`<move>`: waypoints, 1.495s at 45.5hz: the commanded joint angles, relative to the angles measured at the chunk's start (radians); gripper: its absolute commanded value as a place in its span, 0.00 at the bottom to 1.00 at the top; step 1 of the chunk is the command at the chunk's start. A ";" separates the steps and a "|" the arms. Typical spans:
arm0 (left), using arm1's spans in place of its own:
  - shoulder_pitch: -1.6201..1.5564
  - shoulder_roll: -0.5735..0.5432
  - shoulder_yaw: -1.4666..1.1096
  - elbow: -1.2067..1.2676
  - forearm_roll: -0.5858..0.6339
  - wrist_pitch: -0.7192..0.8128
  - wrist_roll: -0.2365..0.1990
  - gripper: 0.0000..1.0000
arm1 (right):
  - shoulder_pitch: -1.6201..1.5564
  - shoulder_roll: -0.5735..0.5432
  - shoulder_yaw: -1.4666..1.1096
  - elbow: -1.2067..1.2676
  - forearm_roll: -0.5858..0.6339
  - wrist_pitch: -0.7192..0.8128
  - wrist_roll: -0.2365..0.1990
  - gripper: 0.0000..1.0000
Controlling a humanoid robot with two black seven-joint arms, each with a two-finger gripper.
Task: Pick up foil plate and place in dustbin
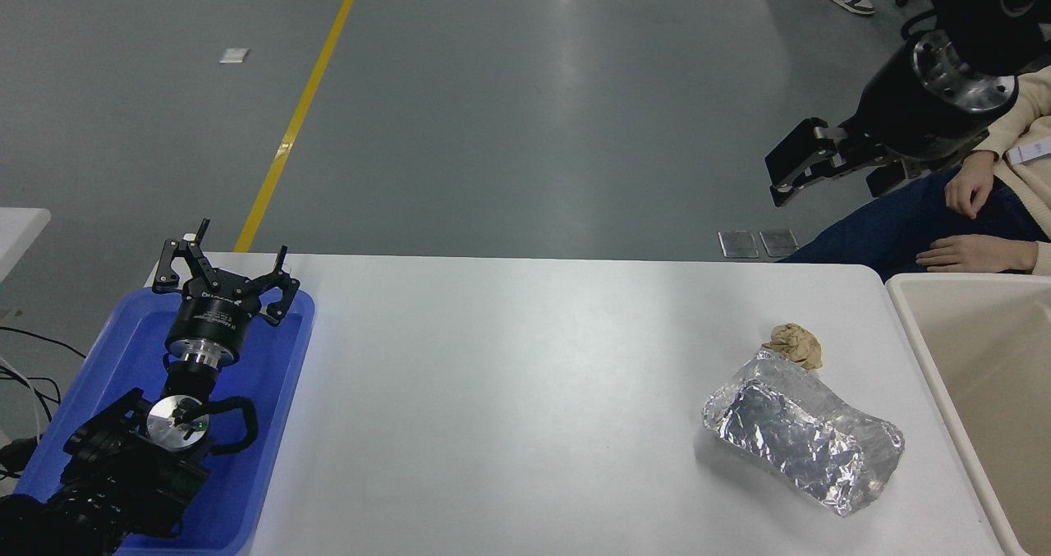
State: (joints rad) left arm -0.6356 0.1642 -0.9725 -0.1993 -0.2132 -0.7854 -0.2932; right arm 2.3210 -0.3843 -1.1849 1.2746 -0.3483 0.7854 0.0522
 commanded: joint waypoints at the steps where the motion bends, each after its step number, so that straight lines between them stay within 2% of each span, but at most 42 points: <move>1: 0.001 0.000 0.002 0.001 0.000 0.000 -0.001 1.00 | 0.003 -0.002 -0.013 0.000 0.000 0.000 0.000 1.00; 54: 0.001 0.000 0.000 0.000 0.000 0.000 -0.001 1.00 | -0.068 -0.007 -0.029 0.003 0.000 0.000 0.000 1.00; 68: 0.001 -0.003 0.000 0.000 0.000 0.000 0.000 1.00 | -0.081 -0.007 -0.041 0.008 0.049 0.000 0.000 1.00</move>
State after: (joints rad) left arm -0.6351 0.1634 -0.9724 -0.1993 -0.2132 -0.7854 -0.2934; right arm 2.2517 -0.3890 -1.2131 1.2801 -0.3196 0.7854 0.0522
